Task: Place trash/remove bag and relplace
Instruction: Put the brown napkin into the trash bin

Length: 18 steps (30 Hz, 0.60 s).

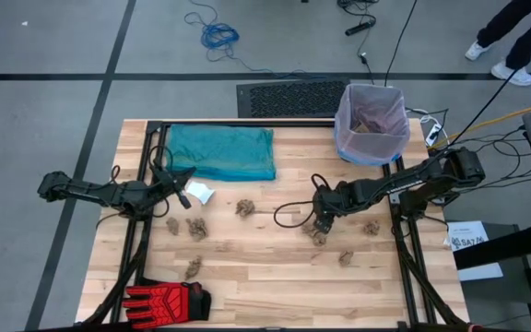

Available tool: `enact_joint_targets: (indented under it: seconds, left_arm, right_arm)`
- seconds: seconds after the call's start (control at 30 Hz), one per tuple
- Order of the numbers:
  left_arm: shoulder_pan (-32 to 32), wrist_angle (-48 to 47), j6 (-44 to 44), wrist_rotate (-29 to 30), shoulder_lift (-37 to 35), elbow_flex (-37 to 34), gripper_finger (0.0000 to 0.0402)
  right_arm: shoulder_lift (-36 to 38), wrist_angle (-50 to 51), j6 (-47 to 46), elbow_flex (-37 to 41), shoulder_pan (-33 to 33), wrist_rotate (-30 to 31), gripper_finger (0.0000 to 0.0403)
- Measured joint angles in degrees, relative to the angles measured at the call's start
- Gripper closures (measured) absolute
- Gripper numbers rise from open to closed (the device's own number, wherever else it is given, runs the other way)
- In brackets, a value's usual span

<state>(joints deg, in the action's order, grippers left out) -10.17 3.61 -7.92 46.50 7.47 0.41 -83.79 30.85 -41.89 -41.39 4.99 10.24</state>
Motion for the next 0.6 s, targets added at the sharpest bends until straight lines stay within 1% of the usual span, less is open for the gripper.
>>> enact_joint_targets:
  seconds: [0.13, 0.27, 0.4, 0.5, 0.6]
  left_arm:
    - [0.01, 0.00, 0.00, 0.00, 0.00, 0.02, 0.0401]
    - [-0.01, 0.00, 0.00, 0.00, 0.02, 0.01, 0.0401]
    - [0.00, -0.02, 0.00, 0.00, 0.01, 0.02, 0.0401]
    - [-0.01, -0.01, 0.00, 0.00, 0.02, 0.01, 0.0401]
    - [-0.01, -0.01, 0.00, 0.00, 0.02, 0.01, 0.0401]
  right_arm:
    - [0.00, 0.09, -2.08, 0.02, -0.05, 3.79, 0.0160]
    - [0.00, 0.01, -2.45, 0.02, -0.19, 4.96, 0.0196]
    - [0.00, -0.89, -2.45, 0.02, -0.55, 6.49, 0.0259]
    - [-0.01, -1.16, -2.12, 0.02, -0.50, 10.24, 0.0320]
    - [-0.01, -1.24, -0.51, 0.02, -0.49, 11.69, 0.0382]
